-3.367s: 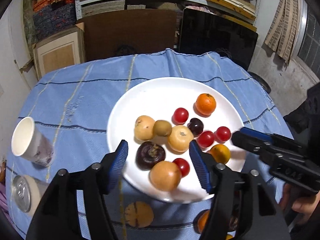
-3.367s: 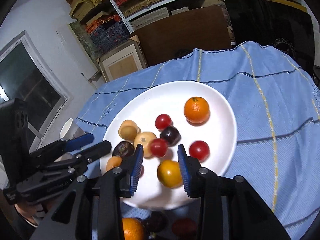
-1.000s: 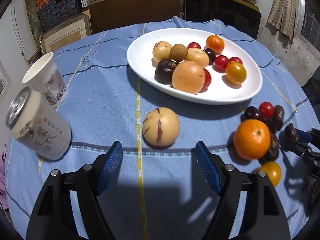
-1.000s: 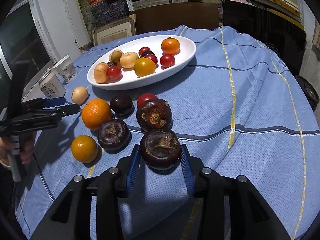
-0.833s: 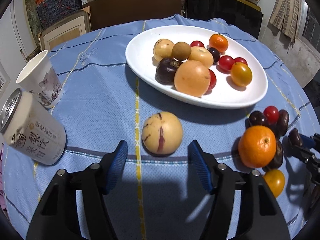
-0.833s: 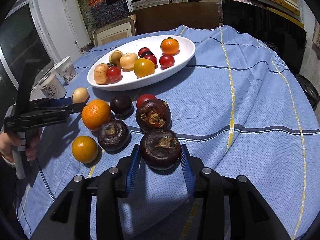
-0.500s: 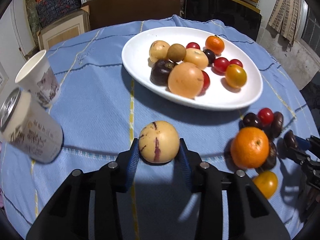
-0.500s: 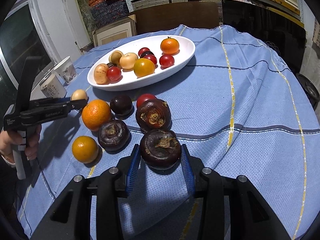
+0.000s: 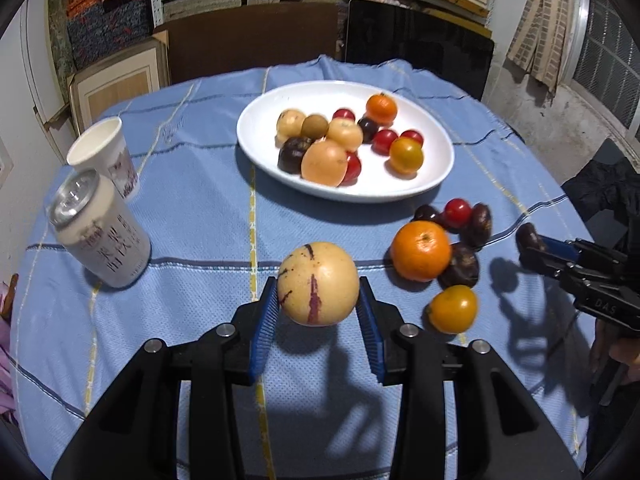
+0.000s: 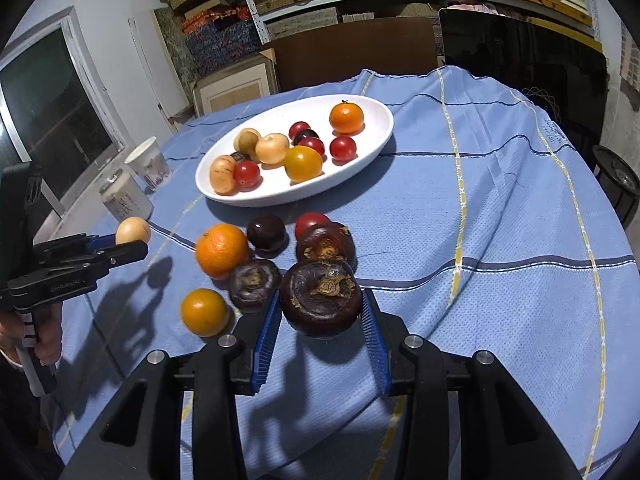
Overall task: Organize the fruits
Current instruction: 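Carry a pale streaked pear in the left gripper while the right carries a dark fruit to the plate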
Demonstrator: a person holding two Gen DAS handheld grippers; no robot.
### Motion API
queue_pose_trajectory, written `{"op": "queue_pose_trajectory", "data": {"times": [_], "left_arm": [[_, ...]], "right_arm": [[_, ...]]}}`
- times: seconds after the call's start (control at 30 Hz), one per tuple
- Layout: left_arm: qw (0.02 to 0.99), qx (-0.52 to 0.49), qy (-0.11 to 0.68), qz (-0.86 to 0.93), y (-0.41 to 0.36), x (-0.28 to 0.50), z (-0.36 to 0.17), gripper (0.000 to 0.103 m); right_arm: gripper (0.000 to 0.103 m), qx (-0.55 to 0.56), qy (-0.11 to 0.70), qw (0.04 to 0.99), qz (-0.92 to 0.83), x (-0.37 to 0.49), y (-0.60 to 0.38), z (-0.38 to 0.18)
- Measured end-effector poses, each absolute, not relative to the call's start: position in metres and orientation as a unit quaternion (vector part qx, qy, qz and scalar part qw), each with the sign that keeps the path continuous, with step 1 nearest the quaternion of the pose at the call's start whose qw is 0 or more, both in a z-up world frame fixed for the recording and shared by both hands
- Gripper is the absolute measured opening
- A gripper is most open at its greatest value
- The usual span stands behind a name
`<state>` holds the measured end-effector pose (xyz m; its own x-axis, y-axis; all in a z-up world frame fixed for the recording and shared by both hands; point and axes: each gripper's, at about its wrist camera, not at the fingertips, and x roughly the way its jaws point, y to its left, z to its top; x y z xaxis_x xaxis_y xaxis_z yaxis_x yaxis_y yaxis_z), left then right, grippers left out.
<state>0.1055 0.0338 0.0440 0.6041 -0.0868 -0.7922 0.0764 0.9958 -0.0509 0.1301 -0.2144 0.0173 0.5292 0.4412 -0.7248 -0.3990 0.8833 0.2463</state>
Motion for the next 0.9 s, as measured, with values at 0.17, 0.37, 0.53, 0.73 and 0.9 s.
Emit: {"op": "queue_pose_trajectory", "data": {"times": [0.17, 0.37, 0.53, 0.73, 0.9], "left_arm": [[0.900, -0.001, 0.431, -0.062, 0.030, 0.104, 0.063, 0.038], [0.900, 0.009, 0.428, -0.074, 0.019, 0.130, 0.073, 0.038], [0.899, 0.002, 0.430, -0.081, 0.012, 0.171, 0.073, 0.038], [0.899, -0.007, 0.433, -0.064, 0.010, 0.218, 0.066, 0.038], [0.896, -0.007, 0.441, -0.053, 0.012, 0.246, 0.057, 0.038]], "right_arm": [[0.041, 0.031, 0.413, 0.871, 0.264, 0.130, -0.208, 0.036], [0.041, 0.014, 0.387, 0.879, 0.277, 0.146, -0.190, 0.065], [0.041, 0.028, 0.379, 0.881, 0.282, 0.182, -0.173, 0.074], [0.041, 0.039, 0.402, 0.874, 0.270, 0.233, -0.155, 0.061], [0.042, 0.056, 0.417, 0.868, 0.264, 0.259, -0.142, 0.049]]}}
